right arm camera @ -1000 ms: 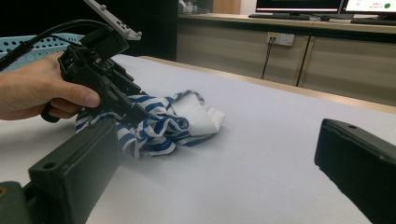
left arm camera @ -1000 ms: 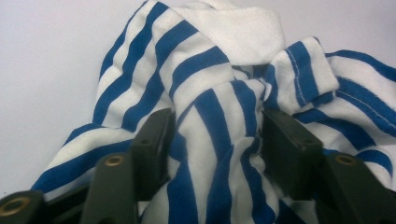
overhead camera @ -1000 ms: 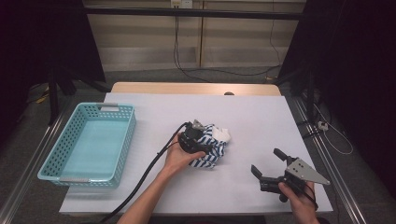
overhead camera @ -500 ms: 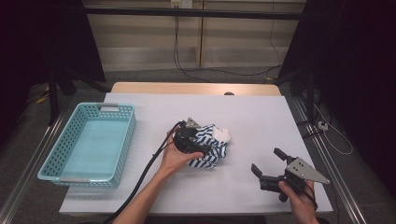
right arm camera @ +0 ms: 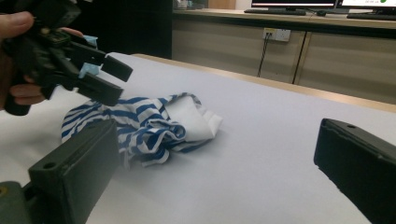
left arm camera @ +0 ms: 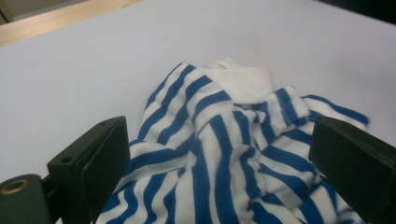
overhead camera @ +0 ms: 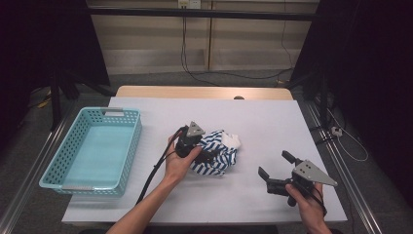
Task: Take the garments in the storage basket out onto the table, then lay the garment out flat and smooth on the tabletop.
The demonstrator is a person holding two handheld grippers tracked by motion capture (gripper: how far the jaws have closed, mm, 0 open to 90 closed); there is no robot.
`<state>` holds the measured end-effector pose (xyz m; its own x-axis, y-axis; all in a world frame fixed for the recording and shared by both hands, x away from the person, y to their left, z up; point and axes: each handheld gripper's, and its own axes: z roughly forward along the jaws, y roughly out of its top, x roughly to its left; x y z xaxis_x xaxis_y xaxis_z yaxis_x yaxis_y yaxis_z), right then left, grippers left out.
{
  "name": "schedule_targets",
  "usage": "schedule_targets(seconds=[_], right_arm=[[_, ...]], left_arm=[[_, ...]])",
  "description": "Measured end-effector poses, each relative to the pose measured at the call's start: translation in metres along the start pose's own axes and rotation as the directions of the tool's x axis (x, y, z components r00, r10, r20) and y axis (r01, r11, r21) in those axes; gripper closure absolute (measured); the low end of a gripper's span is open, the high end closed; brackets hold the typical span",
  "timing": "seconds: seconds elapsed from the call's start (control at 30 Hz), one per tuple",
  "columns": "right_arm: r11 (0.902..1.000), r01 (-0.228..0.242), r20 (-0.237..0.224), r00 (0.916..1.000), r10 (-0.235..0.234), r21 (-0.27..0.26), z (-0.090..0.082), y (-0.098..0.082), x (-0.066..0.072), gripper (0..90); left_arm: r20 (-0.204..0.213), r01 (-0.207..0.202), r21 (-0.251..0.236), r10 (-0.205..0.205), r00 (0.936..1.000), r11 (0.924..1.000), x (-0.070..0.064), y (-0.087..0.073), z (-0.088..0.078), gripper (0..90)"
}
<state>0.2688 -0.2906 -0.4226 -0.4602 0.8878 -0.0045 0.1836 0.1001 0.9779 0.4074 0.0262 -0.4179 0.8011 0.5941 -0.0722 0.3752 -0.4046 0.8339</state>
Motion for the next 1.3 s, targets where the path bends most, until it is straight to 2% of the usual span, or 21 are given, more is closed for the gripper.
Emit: schedule_targets(seconds=[0.07, 0.1, 0.2, 0.3, 0.37, 0.47, 0.53, 0.63, 0.67, 0.7, 0.77, 0.8, 0.83, 0.9, 1.07, 1.1, 1.13, 1.2, 1.27, 1.3], right_arm=[[1.0, -0.002, 0.001, 1.0, 0.002, 0.001, 0.006, 0.003, 0.001, 0.0], [1.0, 0.0, -0.007, 1.0, 0.0, -0.003, 0.01, 0.005, 0.001, 0.0], [1.0, 0.005, -0.03, 0.9995, -0.005, -0.002, 0.021, 0.01, 0.004, 0.0], [0.9998, 0.019, -0.054, 0.9983, -0.019, 0.006, 0.027, 0.014, 0.01, 0.0], [0.9995, 0.03, -0.067, 0.9973, -0.03, 0.004, 0.029, 0.016, 0.012, 0.0], [0.9989, 0.044, -0.085, 0.9955, -0.042, 0.014, 0.034, 0.018, 0.015, 0.0], [0.9985, 0.053, -0.106, 0.993, -0.051, 0.018, 0.039, 0.019, 0.017, 0.0], [0.9979, 0.057, -0.113, 0.9921, -0.053, 0.03, 0.047, 0.019, 0.019, 0.0], [0.9985, 0.043, -0.119, 0.9921, -0.039, 0.035, 0.05, 0.019, 0.02, 0.0], [0.998, 0.05, -0.118, 0.9919, -0.045, 0.038, 0.053, 0.019, 0.02, 0.0], [0.9978, 0.051, -0.121, 0.9916, -0.045, 0.043, 0.058, 0.019, 0.02, 0.0], [0.9974, 0.053, -0.126, 0.991, -0.046, 0.05, 0.061, 0.02, 0.02, 0.0], [0.9964, 0.064, -0.135, 0.9892, -0.056, 0.055, 0.064, 0.021, 0.019, 0.0], [0.9959, 0.06, -0.149, 0.9876, -0.049, 0.067, 0.069, 0.024, 0.018, 0.2], [0.995, 0.059, -0.159, 0.9862, -0.045, 0.081, 0.083, 0.03, 0.018, 0.5], [0.9952, 0.054, -0.154, 0.9872, -0.041, 0.082, 0.085, 0.029, 0.018, 0.6], [0.9952, 0.05, -0.158, 0.9868, -0.037, 0.084, 0.088, 0.028, 0.018, 0.9], [0.9939, 0.046, -0.163, 0.9861, -0.03, 0.1, 0.096, 0.025, 0.016, 1.3], [0.9904, 0.05, -0.166, 0.9857, -0.028, 0.129, 0.103, 0.021, 0.015, 2.8], [0.9879, 0.048, -0.17, 0.9852, -0.022, 0.148, 0.106, 0.019, 0.014, 2.8]], left_arm=[[-0.019, -0.012, -0.023, 0.011, 0.9998, 0.9997, 0.001, -0.002, -0.009, 5.2], [-0.022, -0.004, -0.04, 0.003, 0.9998, 0.9992, 0.001, -0.003, -0.013, 5.2], [-0.031, -0.001, -0.041, 0.0, 0.9995, 0.9992, 0.004, -0.007, -0.024, 4.9], [-0.058, -0.014, -0.062, 0.01, 0.9983, 0.998, 0.006, -0.013, -0.034, 4.8], [-0.06, -0.017, -0.064, 0.013, 0.9981, 0.9978, 0.007, -0.016, -0.041, 4.8], [-0.067, -0.006, -0.093, 0.0, 0.9978, 0.9957, 0.006, -0.021, -0.049, 4.4], [-0.077, -0.012, -0.091, 0.005, 0.997, 0.9958, 0.003, -0.022, -0.055, 3.4], [-0.075, -0.026, -0.104, 0.019, 0.997, 0.9943, 0.001, -0.026, -0.06, 3.7], [-0.068, -0.018, -0.11, 0.01, 0.9976, 0.9938, 0.0, -0.028, -0.062, 3.7], [-0.059, -0.011, -0.111, 0.004, 0.9983, 0.9937, 0.001, -0.029, -0.062, 3.8], [-0.054, -0.004, -0.113, -0.003, 0.9985, 0.9936, 0.002, -0.031, -0.063, 4.5], [-0.059, -0.013, -0.113, 0.006, 0.9983, 0.9935, 0.003, -0.03, -0.064, 4.8], [-0.082, -0.013, -0.121, 0.003, 0.9966, 0.9926, 0.004, -0.03, -0.063, 5.3], [-0.087, 0.005, -0.135, -0.017, 0.9961, 0.9908, 0.005, -0.029, -0.061, 5.8], [-0.081, -0.01, -0.155, -0.002, 0.9967, 0.9878, 0.008, -0.03, -0.053, 6.6], [-0.081, -0.027, -0.157, 0.014, 0.9966, 0.9872, 0.01, -0.03, -0.05, 6.8], [-0.08, -0.019, -0.157, 0.007, 0.9968, 0.9875, 0.012, -0.03, -0.048, 6.9], [-0.06, 0.015, -0.147, -0.024, 0.9979, 0.9891, 0.015, -0.029, -0.041, 8.4], [-0.046, -0.004, -0.098, -0.001, 0.9989, 0.9952, 0.016, -0.028, -0.032, 8.4], [-0.042, -0.027, -0.079, 0.024, 0.9988, 0.9965, 0.016, -0.027, -0.03, 8.4]])
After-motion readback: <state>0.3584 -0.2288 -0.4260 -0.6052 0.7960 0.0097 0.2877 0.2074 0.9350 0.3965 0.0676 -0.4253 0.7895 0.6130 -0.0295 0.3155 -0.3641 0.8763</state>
